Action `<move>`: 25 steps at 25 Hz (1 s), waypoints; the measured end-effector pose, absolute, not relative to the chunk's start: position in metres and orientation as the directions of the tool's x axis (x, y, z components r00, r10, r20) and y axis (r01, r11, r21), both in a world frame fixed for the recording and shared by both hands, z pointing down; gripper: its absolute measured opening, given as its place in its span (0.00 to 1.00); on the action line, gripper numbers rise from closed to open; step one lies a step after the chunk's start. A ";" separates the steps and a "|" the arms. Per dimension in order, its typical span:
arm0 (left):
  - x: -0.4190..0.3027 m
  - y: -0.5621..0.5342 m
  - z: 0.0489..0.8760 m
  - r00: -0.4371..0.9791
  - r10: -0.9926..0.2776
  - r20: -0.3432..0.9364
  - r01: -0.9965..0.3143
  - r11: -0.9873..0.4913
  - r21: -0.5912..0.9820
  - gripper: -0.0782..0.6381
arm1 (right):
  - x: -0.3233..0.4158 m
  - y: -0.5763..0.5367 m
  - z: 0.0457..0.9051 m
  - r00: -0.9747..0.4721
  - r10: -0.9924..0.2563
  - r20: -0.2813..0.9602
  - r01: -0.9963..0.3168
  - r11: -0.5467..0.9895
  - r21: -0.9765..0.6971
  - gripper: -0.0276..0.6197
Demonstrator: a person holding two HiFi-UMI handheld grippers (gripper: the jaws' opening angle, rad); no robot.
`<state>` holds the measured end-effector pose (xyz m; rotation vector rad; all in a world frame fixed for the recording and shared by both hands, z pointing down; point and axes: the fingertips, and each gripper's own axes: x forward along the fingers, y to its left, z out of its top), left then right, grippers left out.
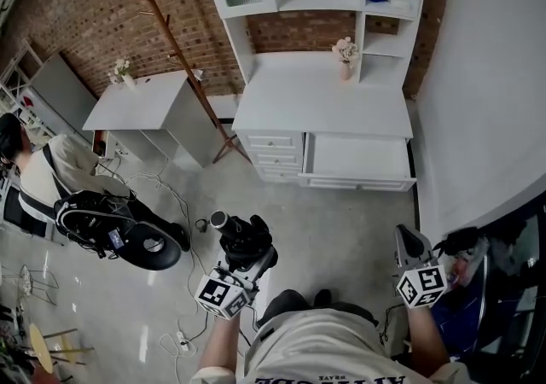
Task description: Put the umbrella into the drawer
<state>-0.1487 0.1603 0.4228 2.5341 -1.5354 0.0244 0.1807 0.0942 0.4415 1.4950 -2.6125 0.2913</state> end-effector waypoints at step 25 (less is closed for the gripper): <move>-0.196 -0.008 0.431 0.604 -0.788 0.121 -0.795 -0.584 0.165 0.47 | 0.128 -0.019 0.445 -0.376 -0.890 0.259 -0.926 0.367 -0.084 0.09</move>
